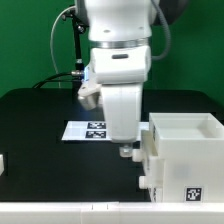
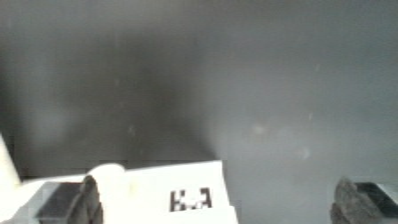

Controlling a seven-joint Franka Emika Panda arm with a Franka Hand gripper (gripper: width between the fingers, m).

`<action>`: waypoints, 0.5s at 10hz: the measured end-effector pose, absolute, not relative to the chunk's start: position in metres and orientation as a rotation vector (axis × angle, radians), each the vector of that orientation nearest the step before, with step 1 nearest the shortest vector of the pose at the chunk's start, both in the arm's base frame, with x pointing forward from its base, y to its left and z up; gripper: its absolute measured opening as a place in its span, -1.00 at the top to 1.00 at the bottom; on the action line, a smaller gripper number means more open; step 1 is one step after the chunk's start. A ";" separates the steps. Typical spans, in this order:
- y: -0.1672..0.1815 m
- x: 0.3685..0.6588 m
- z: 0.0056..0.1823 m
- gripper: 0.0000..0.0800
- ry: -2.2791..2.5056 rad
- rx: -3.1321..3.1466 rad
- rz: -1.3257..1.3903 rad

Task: Assemble drawer

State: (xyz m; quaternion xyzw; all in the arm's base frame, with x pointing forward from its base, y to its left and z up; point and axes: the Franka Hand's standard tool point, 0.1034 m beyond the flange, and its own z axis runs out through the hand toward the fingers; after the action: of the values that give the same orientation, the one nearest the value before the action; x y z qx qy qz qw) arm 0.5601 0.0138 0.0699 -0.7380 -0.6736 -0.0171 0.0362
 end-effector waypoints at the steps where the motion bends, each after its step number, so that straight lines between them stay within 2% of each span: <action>1: 0.019 0.561 0.071 -0.62 -2.047 -2.291 -0.049; 5: 0.010 0.559 0.069 -0.62 -2.041 -2.295 -0.042</action>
Offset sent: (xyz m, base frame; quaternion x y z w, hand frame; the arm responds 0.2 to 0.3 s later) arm -0.0043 0.0014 0.0008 -0.0123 0.0010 -0.0073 0.9999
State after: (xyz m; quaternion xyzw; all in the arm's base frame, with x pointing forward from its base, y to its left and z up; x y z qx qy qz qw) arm 0.5592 0.0096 0.0691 -0.7468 -0.6640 -0.0135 0.0348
